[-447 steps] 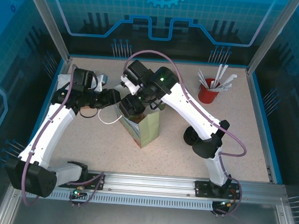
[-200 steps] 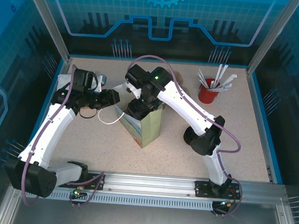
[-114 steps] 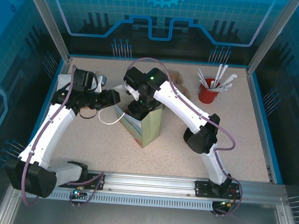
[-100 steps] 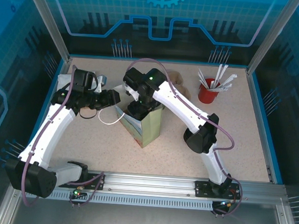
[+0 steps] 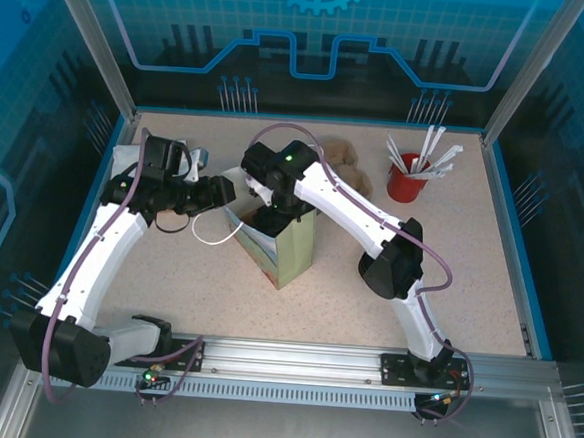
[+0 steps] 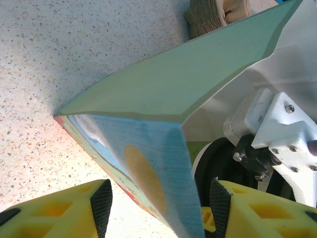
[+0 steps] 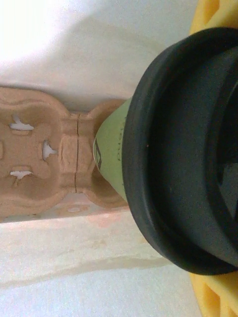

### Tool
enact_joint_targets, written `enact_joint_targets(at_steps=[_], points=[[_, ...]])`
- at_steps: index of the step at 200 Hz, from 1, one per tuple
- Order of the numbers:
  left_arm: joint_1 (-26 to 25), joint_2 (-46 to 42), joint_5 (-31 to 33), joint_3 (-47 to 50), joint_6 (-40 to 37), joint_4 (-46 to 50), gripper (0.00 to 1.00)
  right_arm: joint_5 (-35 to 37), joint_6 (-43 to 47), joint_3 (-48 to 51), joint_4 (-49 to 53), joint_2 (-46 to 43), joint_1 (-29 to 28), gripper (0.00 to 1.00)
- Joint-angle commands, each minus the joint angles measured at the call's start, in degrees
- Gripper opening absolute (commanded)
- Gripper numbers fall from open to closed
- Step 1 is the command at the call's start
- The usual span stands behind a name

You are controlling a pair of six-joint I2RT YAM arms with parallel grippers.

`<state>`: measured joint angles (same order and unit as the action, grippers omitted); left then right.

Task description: Pack the takeout coffee

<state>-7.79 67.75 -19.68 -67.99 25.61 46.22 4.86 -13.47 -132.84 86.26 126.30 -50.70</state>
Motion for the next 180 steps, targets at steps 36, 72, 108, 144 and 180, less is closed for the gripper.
enact_joint_targets(at_steps=[36,72,108,144,180], points=[[-0.5,-0.6,1.4,1.0,0.1,1.6,0.58,-1.4,0.6,1.2,-1.0,-0.3,0.8,0.78],[-0.5,-0.3,1.1,1.0,0.1,1.3,0.58,-1.5,0.8,1.1,-1.3,0.0,0.9,0.78],[-0.5,-0.2,1.1,0.9,0.0,1.5,0.58,-1.3,1.0,1.7,-1.5,0.2,1.2,0.78],[-0.5,0.0,1.4,0.7,-0.2,1.7,0.58,-1.6,1.1,2.8,-2.1,0.0,1.1,0.78],[-0.5,0.1,1.6,0.6,-0.3,1.8,0.58,-1.3,1.1,4.6,-3.1,-0.6,1.3,0.78]])
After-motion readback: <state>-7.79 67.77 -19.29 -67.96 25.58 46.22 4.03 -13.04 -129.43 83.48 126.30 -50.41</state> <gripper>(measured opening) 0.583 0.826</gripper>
